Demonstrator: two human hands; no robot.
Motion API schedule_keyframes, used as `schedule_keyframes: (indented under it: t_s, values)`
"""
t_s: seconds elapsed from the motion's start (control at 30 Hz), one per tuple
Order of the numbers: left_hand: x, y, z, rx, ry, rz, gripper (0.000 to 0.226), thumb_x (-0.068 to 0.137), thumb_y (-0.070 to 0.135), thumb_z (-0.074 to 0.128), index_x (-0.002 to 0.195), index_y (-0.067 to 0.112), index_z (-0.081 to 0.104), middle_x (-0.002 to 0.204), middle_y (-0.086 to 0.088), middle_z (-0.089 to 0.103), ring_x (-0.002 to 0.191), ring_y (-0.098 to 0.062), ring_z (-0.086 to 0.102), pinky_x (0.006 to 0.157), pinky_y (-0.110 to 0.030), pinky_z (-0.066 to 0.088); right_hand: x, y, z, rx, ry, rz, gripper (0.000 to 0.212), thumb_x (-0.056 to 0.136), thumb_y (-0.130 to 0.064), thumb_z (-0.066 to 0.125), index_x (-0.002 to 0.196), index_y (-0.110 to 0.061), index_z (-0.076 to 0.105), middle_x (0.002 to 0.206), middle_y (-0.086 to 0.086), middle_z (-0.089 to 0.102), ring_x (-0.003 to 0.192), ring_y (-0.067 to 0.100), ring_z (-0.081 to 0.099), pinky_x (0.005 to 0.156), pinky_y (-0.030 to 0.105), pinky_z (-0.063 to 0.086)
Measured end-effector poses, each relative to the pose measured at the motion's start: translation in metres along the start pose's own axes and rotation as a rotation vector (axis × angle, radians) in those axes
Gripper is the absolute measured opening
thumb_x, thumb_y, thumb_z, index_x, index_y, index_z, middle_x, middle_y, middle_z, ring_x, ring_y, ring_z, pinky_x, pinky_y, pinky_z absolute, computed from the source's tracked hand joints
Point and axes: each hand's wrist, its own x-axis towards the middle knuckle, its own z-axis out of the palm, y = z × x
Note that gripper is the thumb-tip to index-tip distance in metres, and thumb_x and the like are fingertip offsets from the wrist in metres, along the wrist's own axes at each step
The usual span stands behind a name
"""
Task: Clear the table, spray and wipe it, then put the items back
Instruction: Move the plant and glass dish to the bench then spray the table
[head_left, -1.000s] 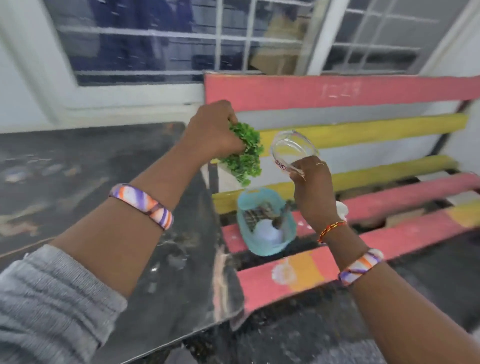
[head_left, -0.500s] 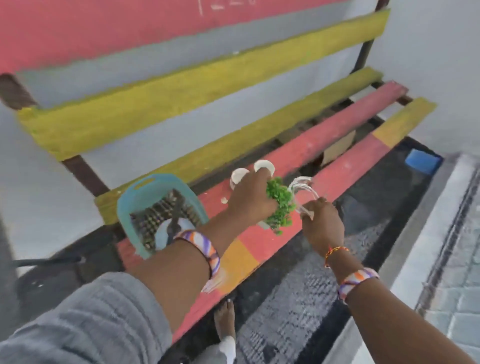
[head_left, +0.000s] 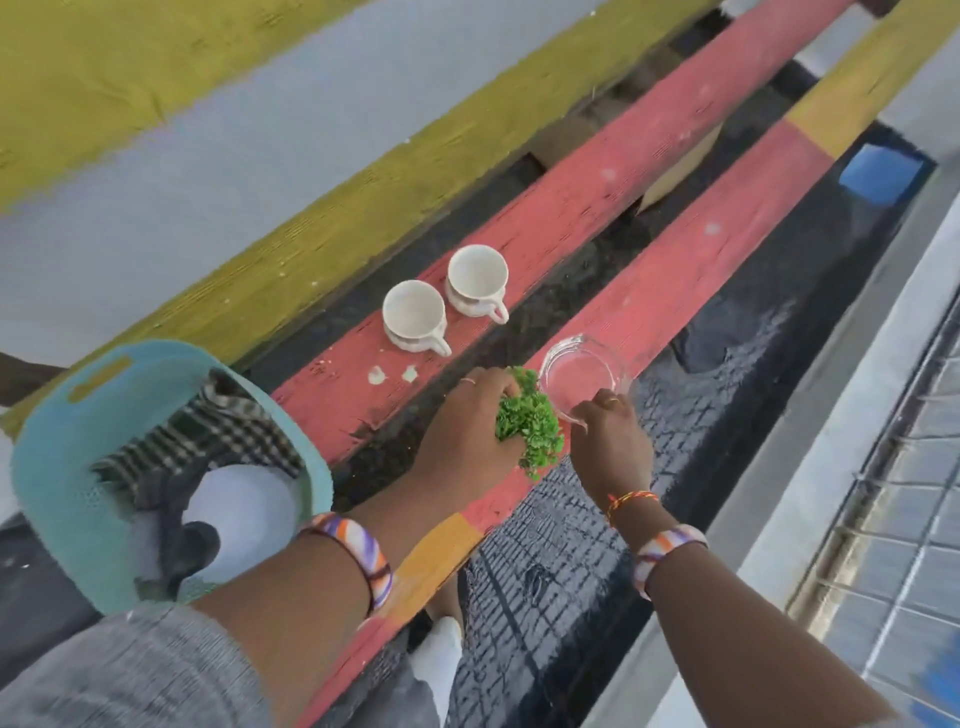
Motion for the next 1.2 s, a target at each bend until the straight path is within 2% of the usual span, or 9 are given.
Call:
schedule_keyframes:
  t_s: [0.07,0.17,0.3,0.4,0.6,0.8,0.93,1.07,1.2]
  values:
    - [0.000,0.001,0.003,0.027,-0.023,0.007,0.038,0.072,0.007,0.067,0.108,0.008,0.052,0.101,-0.005,0.049,0.065,-0.012,0.040,0.058,-0.020,0.021,0.000,0.002,0.002,0.012,0.007,-0.008,0.021,0.086,-0.001,0.054,0.101,-0.004,0.069,0.103,0.013,0.062,0.104,0.030,0.052,0.069,0.044,0.055]
    - [-0.002,0.003,0.007,0.102,-0.045,0.004,0.044,0.073,0.012,0.067,0.112,0.014,0.048,0.114,-0.005,0.048,0.088,-0.019,0.048,0.064,-0.029,0.037,0.001,0.004,0.004,0.023,-0.027,-0.027,0.020,0.087,-0.002,0.055,0.103,-0.004,0.067,0.103,0.012,0.060,0.104,0.030,0.051,0.069,0.045,0.055]
    - [-0.008,0.009,0.011,0.213,-0.059,0.011,0.053,0.076,0.017,0.067,0.122,0.020,0.041,0.123,-0.004,0.042,0.104,-0.022,0.049,0.064,-0.032,0.044,0.000,0.006,0.000,0.049,-0.080,-0.060,0.030,0.086,-0.001,0.056,0.116,-0.007,0.060,0.116,0.013,0.056,0.116,0.032,0.046,0.083,0.048,0.052]
    - [-0.013,0.012,0.011,0.275,-0.055,0.015,0.064,0.078,0.023,0.069,0.131,0.019,0.034,0.131,-0.005,0.037,0.119,-0.024,0.043,0.076,-0.035,0.050,-0.010,0.005,-0.005,0.057,-0.064,-0.067,0.041,0.086,-0.003,0.056,0.126,-0.011,0.053,0.125,0.012,0.051,0.122,0.031,0.042,0.089,0.047,0.050]
    - [-0.046,0.016,0.008,0.363,-0.018,0.026,0.083,0.078,0.023,0.070,0.142,0.012,0.018,0.142,-0.010,0.030,0.131,-0.030,0.034,0.098,-0.036,0.043,-0.053,0.006,-0.015,0.162,0.100,-0.083,0.045,0.084,0.000,0.053,0.128,-0.010,0.052,0.134,0.013,0.047,0.123,0.034,0.042,0.088,0.045,0.049]
    - [-0.110,0.020,-0.015,0.321,0.040,0.060,0.062,0.083,0.017,0.061,0.137,0.011,0.032,0.136,-0.011,0.041,0.125,-0.031,0.042,0.094,-0.044,0.047,-0.111,-0.017,-0.022,0.311,0.337,-0.145,0.045,0.080,0.002,0.056,0.124,-0.010,0.054,0.132,0.016,0.046,0.122,0.037,0.041,0.093,0.049,0.047]
    - [-0.158,0.019,-0.045,0.127,0.178,0.132,0.034,0.085,0.010,0.056,0.119,0.011,0.058,0.110,-0.009,0.066,0.096,-0.023,0.062,0.084,-0.041,0.053,-0.157,-0.055,-0.021,0.350,0.473,-0.323,0.050,0.075,0.003,0.059,0.123,-0.008,0.051,0.131,0.021,0.044,0.122,0.031,0.031,0.098,0.048,0.040]
    - [-0.192,0.017,-0.081,0.003,0.452,0.117,0.019,0.085,0.013,0.056,0.097,0.011,0.070,0.085,-0.007,0.074,0.073,-0.018,0.067,0.073,-0.036,0.057,-0.195,-0.106,-0.016,0.498,0.327,-0.563,0.053,0.076,0.000,0.056,0.128,-0.006,0.045,0.130,0.020,0.045,0.123,0.029,0.036,0.102,0.046,0.039]
    - [-0.208,0.006,-0.124,-0.090,0.803,-0.051,0.015,0.083,0.009,0.056,0.089,0.009,0.070,0.080,0.002,0.069,0.065,-0.011,0.060,0.067,-0.017,0.048,-0.204,-0.155,-0.015,0.635,0.095,-0.579,0.058,0.080,-0.006,0.059,0.135,-0.004,0.039,0.140,0.017,0.037,0.131,0.031,0.032,0.108,0.036,0.031]
